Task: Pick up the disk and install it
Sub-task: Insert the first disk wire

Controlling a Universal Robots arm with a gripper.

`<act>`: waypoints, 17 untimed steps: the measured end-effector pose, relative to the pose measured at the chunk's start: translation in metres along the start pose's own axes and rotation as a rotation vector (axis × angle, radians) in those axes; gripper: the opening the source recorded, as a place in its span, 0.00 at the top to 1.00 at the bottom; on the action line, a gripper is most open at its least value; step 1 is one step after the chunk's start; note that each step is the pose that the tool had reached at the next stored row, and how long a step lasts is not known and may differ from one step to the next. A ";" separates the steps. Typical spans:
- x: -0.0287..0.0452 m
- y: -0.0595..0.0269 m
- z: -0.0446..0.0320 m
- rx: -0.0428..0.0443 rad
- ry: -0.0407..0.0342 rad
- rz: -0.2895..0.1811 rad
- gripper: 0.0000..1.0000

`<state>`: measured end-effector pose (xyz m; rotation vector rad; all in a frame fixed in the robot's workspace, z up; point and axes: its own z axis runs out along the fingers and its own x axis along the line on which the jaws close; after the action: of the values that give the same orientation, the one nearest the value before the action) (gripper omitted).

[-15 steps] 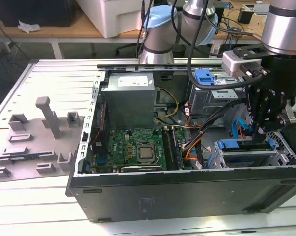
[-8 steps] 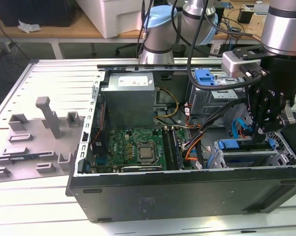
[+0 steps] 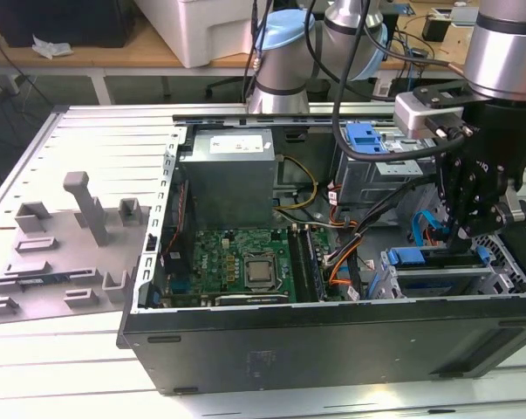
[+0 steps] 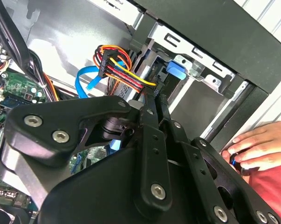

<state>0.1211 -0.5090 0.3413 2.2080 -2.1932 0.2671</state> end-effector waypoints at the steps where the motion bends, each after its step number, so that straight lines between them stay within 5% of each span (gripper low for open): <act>1: 0.0000 0.0000 0.0001 0.0000 0.0000 0.000 0.84; 17: -0.0003 -0.0001 0.0026 0.0000 0.0001 0.000 0.84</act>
<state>0.1215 -0.5090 0.3387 2.2079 -2.1932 0.2672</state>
